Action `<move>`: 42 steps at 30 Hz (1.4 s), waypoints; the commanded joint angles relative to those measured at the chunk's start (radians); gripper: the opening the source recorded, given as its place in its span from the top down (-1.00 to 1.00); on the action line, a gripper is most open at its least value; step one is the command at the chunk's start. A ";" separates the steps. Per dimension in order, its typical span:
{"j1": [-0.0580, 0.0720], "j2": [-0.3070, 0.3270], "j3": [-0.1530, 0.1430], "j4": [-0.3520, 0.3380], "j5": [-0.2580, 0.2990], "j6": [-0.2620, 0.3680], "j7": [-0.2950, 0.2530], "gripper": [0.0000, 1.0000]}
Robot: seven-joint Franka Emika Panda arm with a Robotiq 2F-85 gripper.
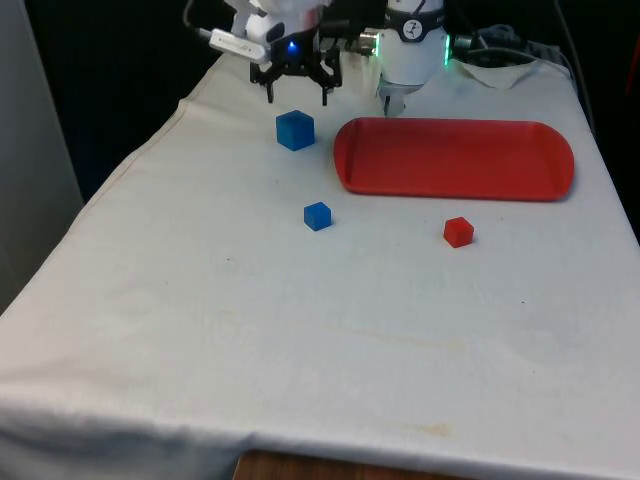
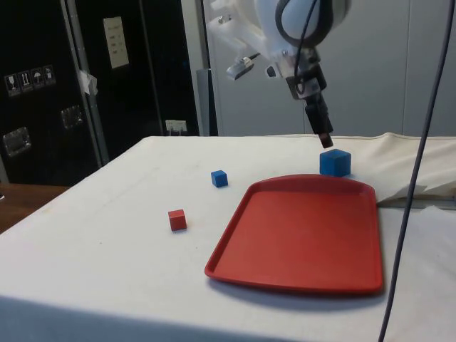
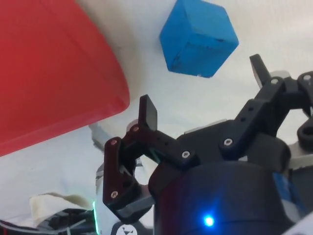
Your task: Pick up the largest block and place it onto the tray.
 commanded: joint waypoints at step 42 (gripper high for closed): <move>-0.003 0.127 0.001 -0.077 0.006 0.213 -0.190 -1.00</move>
